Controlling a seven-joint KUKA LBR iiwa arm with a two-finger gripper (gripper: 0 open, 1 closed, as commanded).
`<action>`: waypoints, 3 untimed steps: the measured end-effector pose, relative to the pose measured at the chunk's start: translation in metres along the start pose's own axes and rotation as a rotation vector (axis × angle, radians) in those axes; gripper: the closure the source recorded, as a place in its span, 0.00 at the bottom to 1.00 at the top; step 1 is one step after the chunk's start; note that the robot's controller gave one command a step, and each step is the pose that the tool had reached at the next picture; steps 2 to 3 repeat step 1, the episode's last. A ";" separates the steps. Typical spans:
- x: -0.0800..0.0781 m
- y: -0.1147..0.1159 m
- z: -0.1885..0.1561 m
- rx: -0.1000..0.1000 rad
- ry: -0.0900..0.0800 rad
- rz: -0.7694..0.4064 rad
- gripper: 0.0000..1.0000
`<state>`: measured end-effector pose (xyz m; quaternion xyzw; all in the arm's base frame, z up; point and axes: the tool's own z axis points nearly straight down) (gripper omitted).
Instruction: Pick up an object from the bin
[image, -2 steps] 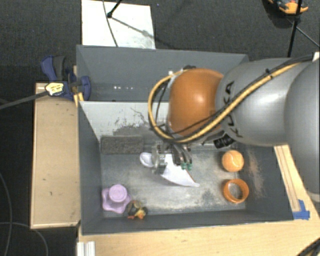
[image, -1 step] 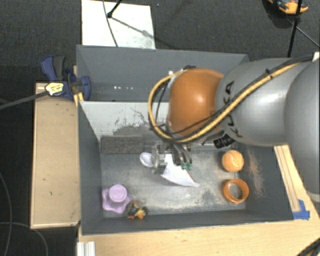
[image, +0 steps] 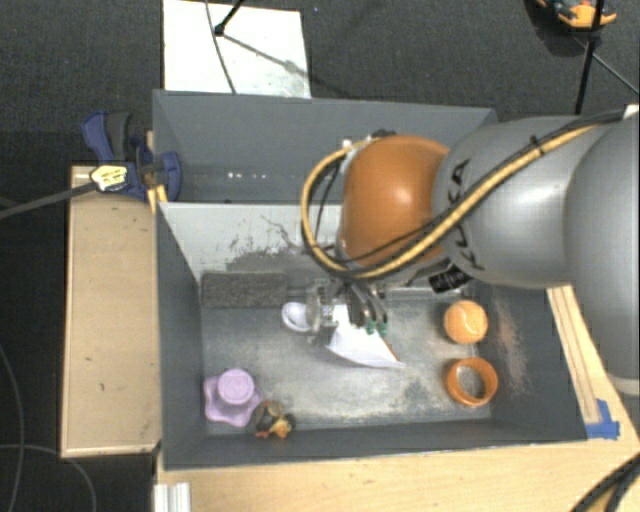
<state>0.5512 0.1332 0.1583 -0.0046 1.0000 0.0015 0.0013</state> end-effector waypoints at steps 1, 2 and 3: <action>-0.014 0.009 0.015 0.002 -0.001 0.013 1.00; -0.014 0.009 0.015 0.002 -0.001 0.013 1.00; -0.014 0.009 0.015 0.002 -0.001 0.013 1.00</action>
Offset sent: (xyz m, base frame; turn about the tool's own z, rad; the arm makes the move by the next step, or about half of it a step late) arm 0.0297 -0.0256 0.0264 -0.0059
